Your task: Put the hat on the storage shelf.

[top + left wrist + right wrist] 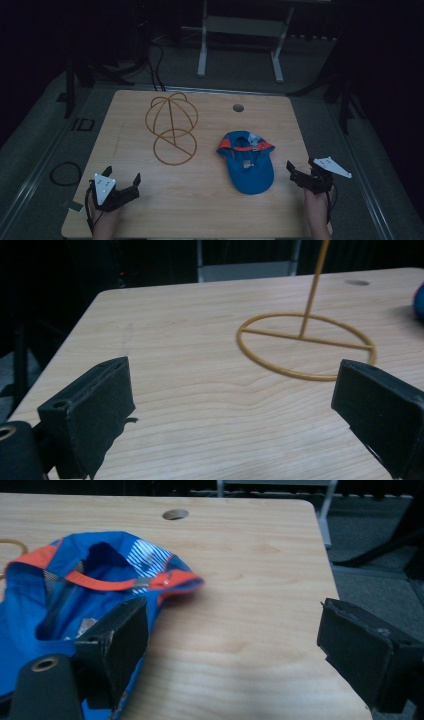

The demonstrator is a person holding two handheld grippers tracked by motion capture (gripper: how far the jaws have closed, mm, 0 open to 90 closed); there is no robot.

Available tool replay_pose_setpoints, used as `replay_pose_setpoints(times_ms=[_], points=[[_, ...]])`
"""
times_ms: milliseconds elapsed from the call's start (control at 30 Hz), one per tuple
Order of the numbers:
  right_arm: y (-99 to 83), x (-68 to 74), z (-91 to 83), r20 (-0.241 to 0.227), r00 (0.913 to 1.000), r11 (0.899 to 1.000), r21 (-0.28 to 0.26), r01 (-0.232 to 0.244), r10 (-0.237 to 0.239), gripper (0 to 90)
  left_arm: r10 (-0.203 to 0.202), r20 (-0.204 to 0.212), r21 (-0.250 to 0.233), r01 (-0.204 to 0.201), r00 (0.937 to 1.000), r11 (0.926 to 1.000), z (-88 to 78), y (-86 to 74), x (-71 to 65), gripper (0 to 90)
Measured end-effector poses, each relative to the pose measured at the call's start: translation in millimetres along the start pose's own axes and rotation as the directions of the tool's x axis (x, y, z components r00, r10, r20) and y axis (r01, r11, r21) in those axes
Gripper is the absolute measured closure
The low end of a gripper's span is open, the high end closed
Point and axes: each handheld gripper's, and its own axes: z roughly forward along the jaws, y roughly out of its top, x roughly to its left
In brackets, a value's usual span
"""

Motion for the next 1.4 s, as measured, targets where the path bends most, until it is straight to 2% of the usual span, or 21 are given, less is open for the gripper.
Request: replay_pose_setpoints(times_ms=[133,200,267,333,400,533,667,867,1133,1400], points=[[11.0,2.8,4.2,-0.011,0.9998,1.000,0.005,0.015,-0.015,13.1,0.007,0.020,-0.016,-0.006,0.9998,0.9998,-2.0,2.6,-2.8,4.4],[16.5,3.6,5.6,-0.019,0.9995,1.000,0.012,0.023,-0.023,13.0,-0.020,0.050,0.004,0.020,0.9986,0.9998,-2.5,4.1,-2.9,5.0],[22.5,4.3,6.8,-0.048,0.9988,1.000,0.012,0.013,-0.013,12.8,-0.043,0.055,0.009,0.042,0.9976,0.9991,-2.8,4.5,-3.1,4.9],[28.7,6.8,9.4,-0.043,0.9988,0.999,0.027,0.024,-0.023,12.8,-0.061,0.068,0.021,0.060,0.9958,0.9980,-2.8,5.1,-2.8,4.5],[34.3,8.6,11.8,-0.078,0.9967,0.999,0.033,0.026,-0.023,12.8,-0.060,0.064,0.040,0.057,0.9962,0.9976,-2.8,5.6,-2.7,4.4],[44.8,15.1,18.0,-0.108,0.9936,0.999,0.036,0.039,-0.035,12.8,-0.065,0.056,0.063,0.062,0.9963,0.9961,-3.7,7.3,-3.0,3.7],[54.2,23.0,25.9,-0.134,0.9898,0.998,0.036,0.052,-0.047,13.3,-0.066,0.037,0.064,0.063,0.9972,0.9960,-5.9,9.8,-2.5,3.2],[63.5,36.8,42.8,-0.191,0.9782,0.995,0.042,0.092,-0.082,14.5,-0.067,0.042,0.071,0.063,0.9969,0.9955,-7.1,10.4,-1.5,2.7],[71.1,54.2,71.8,-0.221,0.9677,0.989,0.056,0.138,-0.122,17.1,-0.058,0.062,0.066,0.054,0.9964,0.9964,-6.7,10.4,-3.0,2.7],[72.4,66.4,102.8,-0.234,0.9605,0.977,0.112,0.180,-0.150,17.2,-0.054,0.065,0.071,0.049,0.9964,0.9962,-6.4,9.7,-2.9,2.7]])
